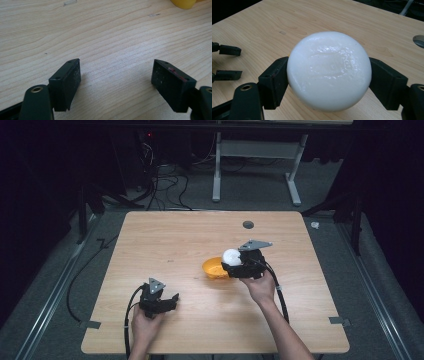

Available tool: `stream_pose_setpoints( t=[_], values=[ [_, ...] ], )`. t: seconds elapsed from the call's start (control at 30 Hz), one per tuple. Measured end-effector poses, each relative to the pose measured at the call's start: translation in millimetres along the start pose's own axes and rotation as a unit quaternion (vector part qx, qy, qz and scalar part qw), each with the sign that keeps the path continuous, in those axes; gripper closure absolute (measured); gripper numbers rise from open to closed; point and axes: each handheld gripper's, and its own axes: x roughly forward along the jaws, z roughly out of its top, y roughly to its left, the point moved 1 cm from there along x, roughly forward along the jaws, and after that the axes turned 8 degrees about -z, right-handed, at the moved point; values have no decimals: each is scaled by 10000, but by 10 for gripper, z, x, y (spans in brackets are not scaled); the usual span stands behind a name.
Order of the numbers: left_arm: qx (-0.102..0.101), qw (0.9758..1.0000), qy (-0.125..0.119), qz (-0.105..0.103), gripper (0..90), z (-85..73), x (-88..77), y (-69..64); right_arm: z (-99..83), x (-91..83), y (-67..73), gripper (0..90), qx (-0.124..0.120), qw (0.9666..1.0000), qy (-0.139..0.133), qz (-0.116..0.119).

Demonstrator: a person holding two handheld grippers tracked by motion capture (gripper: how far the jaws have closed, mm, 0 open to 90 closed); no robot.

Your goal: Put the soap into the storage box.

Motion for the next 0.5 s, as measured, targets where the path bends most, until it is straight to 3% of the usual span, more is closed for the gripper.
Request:
stream_pose_setpoints(
  t=[0.5],
  values=[
    [-65,10000,-26,2,239,0,-4,14,1,336,86,233,-27,9993,372,48]
  ],
)
